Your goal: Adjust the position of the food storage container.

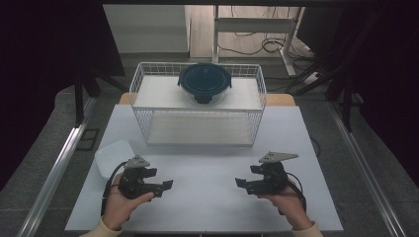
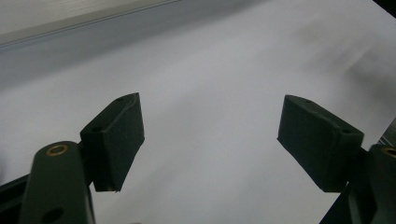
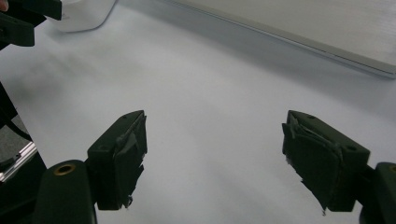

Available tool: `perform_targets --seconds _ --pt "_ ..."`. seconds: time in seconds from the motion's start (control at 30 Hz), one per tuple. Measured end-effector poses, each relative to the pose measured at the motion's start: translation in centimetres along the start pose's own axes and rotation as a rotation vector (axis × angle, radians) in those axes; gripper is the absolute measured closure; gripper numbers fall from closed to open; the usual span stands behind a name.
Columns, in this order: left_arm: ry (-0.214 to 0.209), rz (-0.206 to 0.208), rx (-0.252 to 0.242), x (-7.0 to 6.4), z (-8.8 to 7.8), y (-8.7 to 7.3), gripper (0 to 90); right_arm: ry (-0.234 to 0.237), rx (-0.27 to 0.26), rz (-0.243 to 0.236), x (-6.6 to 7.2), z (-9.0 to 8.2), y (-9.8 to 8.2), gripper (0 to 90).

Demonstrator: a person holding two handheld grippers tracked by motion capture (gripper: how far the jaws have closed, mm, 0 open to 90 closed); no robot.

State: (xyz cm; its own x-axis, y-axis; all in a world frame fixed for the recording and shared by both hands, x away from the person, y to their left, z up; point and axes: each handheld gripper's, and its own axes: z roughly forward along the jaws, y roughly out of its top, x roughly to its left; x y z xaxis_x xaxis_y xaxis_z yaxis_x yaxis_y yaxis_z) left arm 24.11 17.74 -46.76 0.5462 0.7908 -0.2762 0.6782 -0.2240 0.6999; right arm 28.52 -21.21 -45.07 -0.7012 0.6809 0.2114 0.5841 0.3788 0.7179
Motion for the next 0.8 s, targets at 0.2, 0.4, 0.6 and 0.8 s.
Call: perform_targets --seconds 0.2,0.4,0.6,0.8 --pt "-0.002 0.013 0.0 -0.2 -0.3 0.1 22.3 -0.005 -0.009 0.003 -0.2 -0.3 0.0 22.0" --pt "0.013 -0.001 -0.033 0.2 -2.1 0.5 23.0 -0.004 -0.008 0.016 -0.5 -0.3 0.0 22.1" --pt "0.054 0.006 -0.074 0.8 -5.6 1.5 23.6 -0.01 -0.007 0.023 -0.7 -0.6 0.0 22.1" --pt "0.087 -0.012 -0.089 3.0 -8.2 3.1 23.5 0.056 -0.022 0.068 -0.8 -0.9 0.2 22.1"
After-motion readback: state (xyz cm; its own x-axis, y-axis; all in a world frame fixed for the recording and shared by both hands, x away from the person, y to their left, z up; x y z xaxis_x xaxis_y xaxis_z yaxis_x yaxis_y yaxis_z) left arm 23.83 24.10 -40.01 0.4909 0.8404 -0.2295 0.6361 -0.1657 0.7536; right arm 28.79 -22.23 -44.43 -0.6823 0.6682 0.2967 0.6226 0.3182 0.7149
